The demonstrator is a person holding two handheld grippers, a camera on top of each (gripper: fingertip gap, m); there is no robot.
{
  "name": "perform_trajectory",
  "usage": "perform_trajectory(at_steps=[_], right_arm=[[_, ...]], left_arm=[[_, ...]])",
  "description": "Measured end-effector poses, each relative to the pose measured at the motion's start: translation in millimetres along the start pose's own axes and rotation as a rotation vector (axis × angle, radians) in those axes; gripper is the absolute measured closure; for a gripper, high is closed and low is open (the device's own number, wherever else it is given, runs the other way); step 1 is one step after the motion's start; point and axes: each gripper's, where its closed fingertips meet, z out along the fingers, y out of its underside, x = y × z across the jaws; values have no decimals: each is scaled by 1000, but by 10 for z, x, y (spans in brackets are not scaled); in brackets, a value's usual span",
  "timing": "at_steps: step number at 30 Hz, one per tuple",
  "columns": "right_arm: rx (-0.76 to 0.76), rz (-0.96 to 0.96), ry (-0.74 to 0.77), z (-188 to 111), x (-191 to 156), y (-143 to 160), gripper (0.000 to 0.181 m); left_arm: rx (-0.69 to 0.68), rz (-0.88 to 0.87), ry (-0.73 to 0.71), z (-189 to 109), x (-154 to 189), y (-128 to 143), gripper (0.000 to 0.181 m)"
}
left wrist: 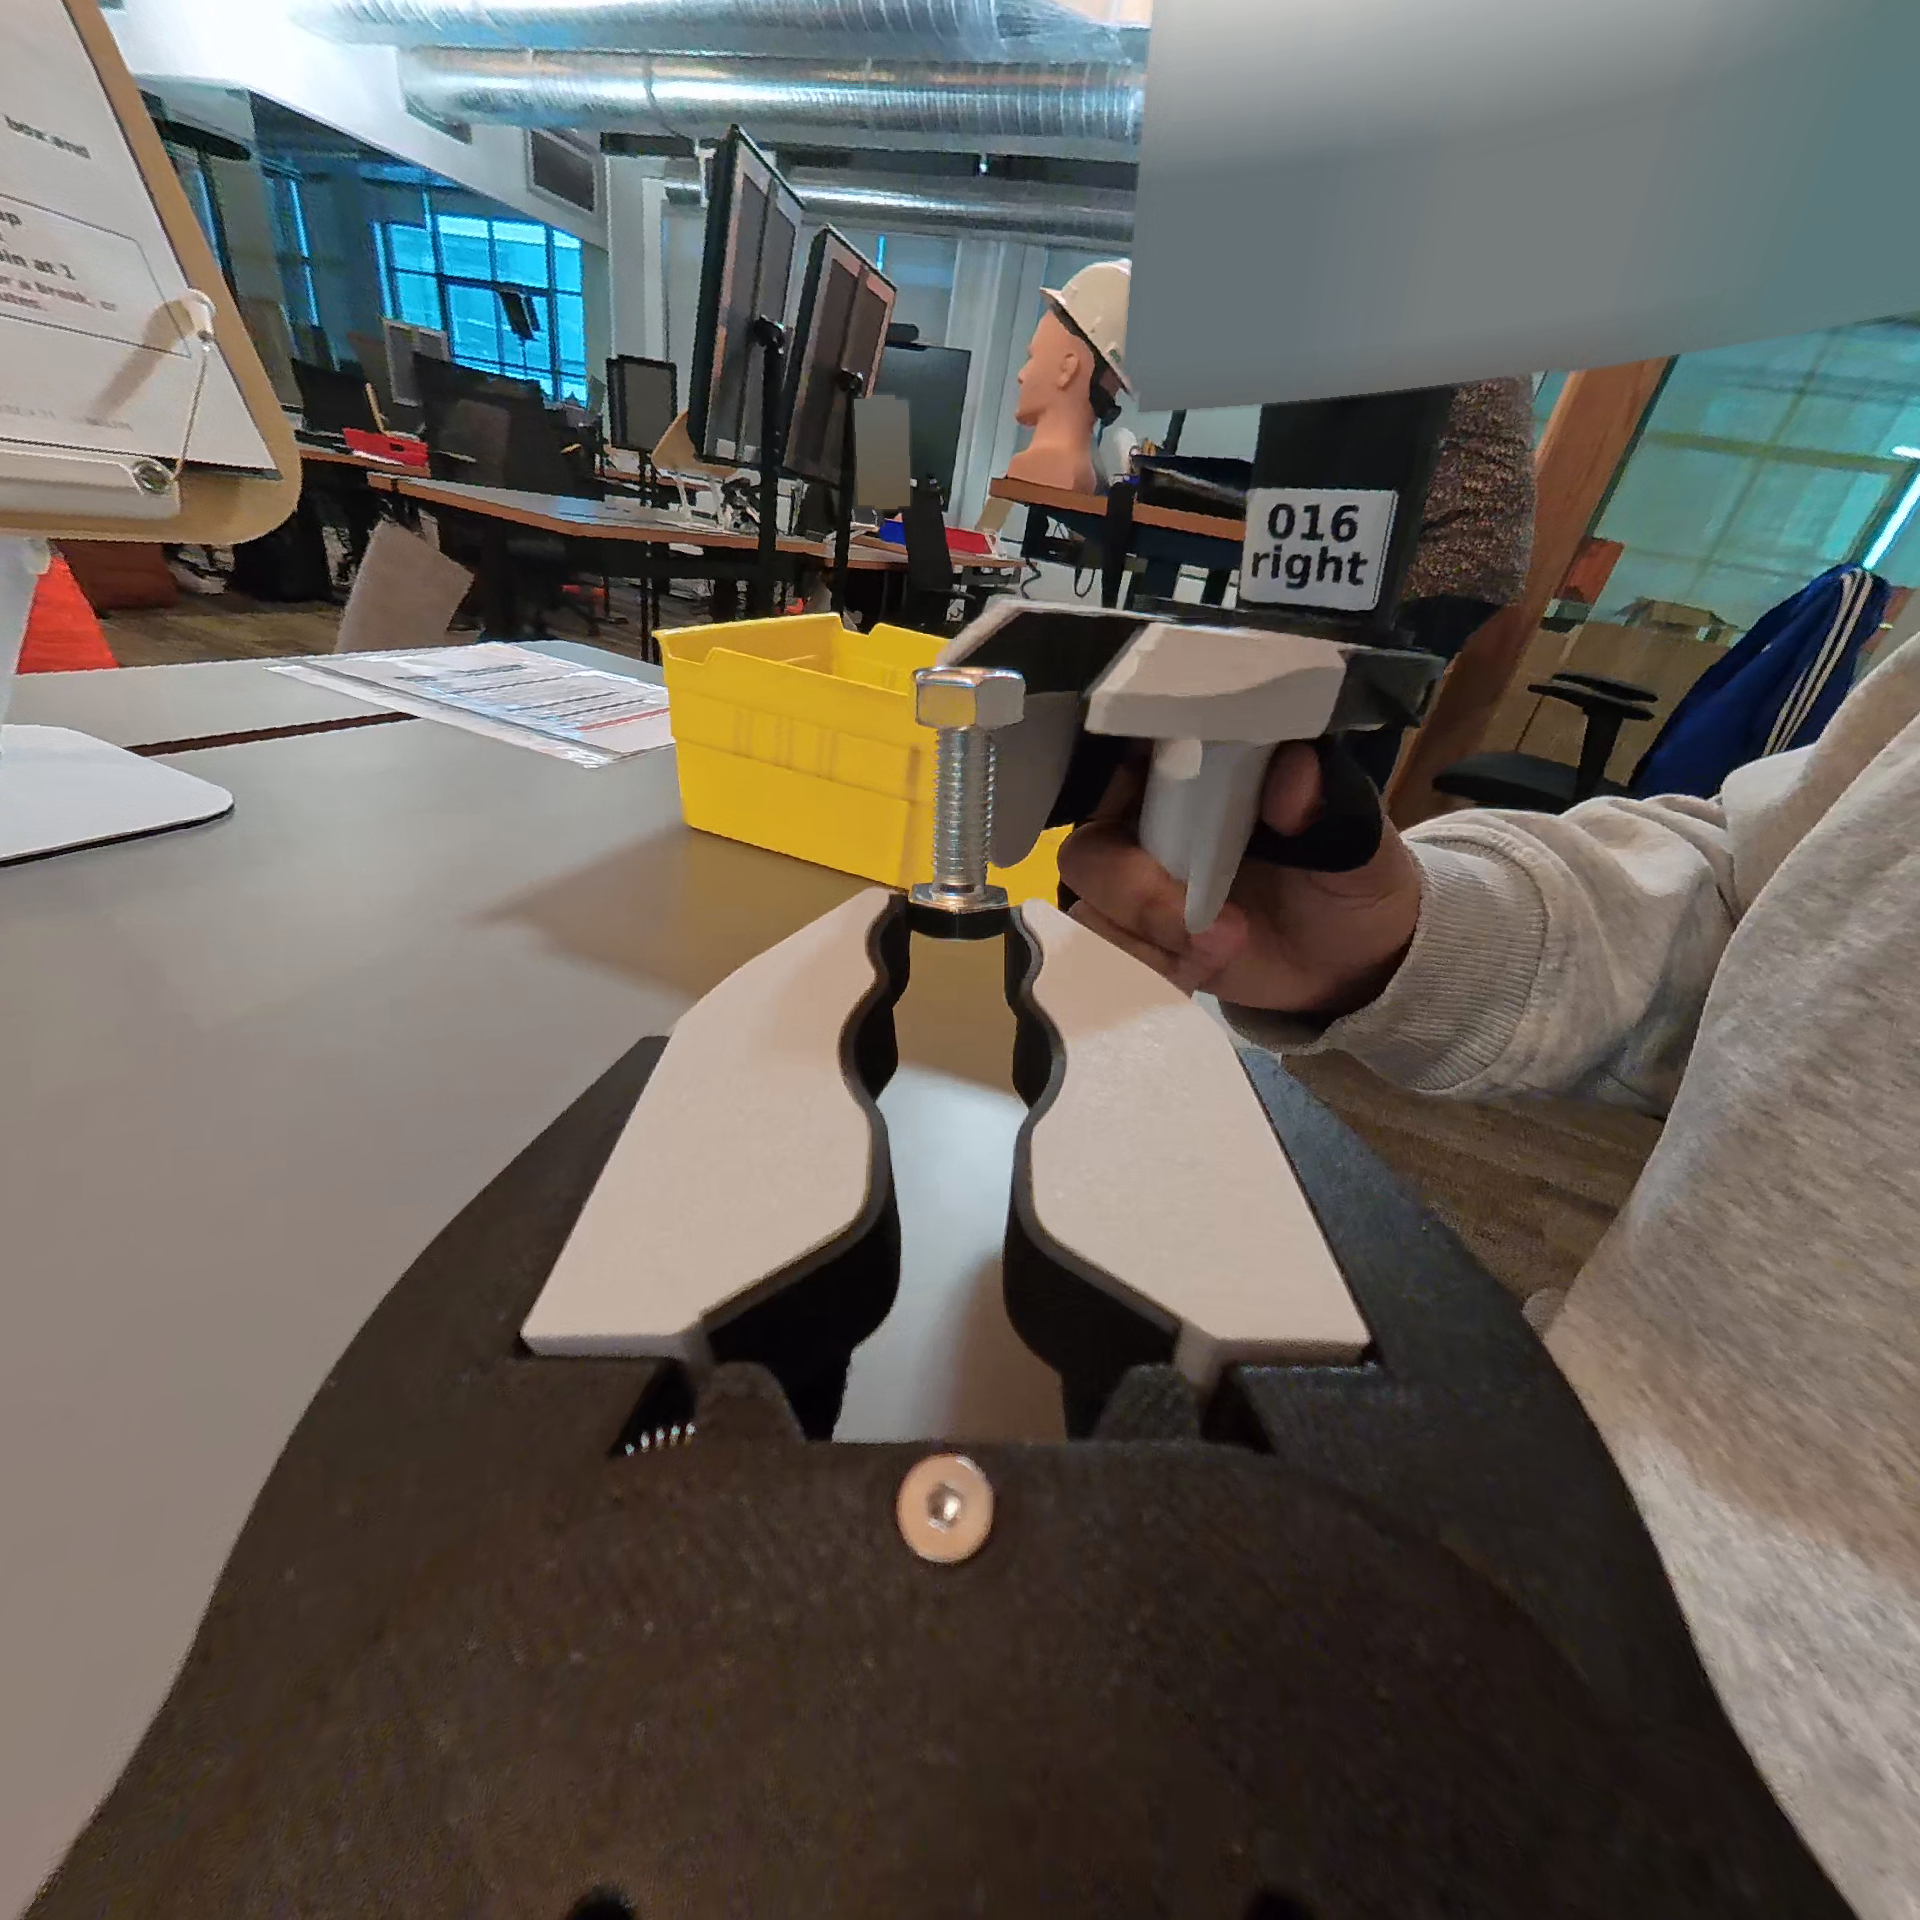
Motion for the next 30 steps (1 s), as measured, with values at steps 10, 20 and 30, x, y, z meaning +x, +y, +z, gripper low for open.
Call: perform_trajectory(at_steps=[10, 20, 30], right_arm=[[9, 31, -23, 1, -12, 11, 159], [1, 70, -45, 34, -33, 39, 155], [-35, 33, -30, 57, -31, 94, 159]], left_arm=[[-22, 16, 16, 20, 42, 41, 163], [-45, 4, 29, 32, 53, 82, 163], [-52, 7, 46, 43, 86, 96, 163]])
